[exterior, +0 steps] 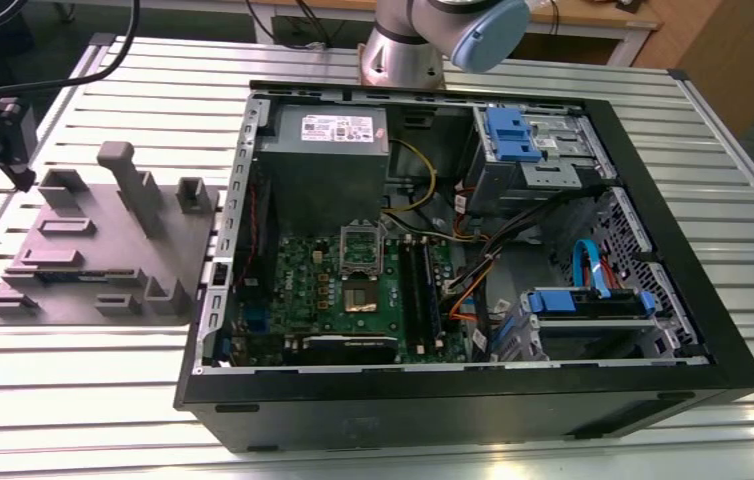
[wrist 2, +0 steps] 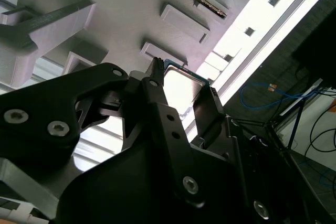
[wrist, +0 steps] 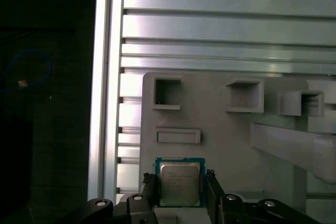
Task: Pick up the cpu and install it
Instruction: 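Pick up the cpu and move it towards the insertion slot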
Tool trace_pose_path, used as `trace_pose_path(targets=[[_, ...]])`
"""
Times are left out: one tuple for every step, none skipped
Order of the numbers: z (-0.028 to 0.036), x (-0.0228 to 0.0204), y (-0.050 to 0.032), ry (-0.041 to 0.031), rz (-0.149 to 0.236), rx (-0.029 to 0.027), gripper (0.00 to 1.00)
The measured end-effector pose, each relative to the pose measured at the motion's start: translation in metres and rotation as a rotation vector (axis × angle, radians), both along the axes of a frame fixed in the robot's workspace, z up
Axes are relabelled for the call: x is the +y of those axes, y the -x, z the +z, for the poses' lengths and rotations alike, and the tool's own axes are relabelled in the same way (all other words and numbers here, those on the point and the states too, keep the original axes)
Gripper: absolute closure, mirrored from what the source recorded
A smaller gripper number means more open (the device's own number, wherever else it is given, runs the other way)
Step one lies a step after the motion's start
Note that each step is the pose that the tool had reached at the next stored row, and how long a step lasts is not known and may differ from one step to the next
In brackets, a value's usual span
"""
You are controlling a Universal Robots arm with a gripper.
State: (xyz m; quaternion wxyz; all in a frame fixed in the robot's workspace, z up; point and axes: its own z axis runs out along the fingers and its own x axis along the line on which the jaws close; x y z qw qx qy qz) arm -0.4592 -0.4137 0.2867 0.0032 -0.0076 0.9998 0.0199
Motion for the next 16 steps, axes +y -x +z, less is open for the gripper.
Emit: trace_pose_path(targets=[[0.0,0.0,0.0,-0.0001,0.0,-0.0001,0.53],[0.0002,0.0,0.0,-0.0001,0.0,-0.0001,0.53],[0.0004,0.0,0.0,0.0,0.0,-0.0001,0.53],[0.0008,0.0,0.0,0.0,0.0,0.0,0.53],[0.0009,0.0,0.0,0.0,0.0,0.0,0.53],[0.0017,0.0,0.0,0.0,0.0,-0.0001,0.53],[0.0028,0.0,0.0,0.0,0.0,-0.0001,0.53],[0.003,0.0,0.0,0.0,0.0,0.0,0.53],[0.0031,0.0,0.0,0.0,0.0,-0.0001,0.53],[0.0034,0.0,0.0,0.0,0.0,-0.0001,0.53],[0.0036,0.0,0.0,0.0,0.0,-0.0001,0.53],[0.0039,0.0,0.0,0.0,0.0,0.0,0.53],[0.0041,0.0,0.0,0.0,0.0,0.0,0.53],[0.0043,0.0,0.0,0.0,0.0,-0.0001,0.53],[0.0046,0.0,0.0,0.0,0.0,0.0,0.53],[0.005,0.0,0.0,0.0,0.0,0.0001,0.53]])
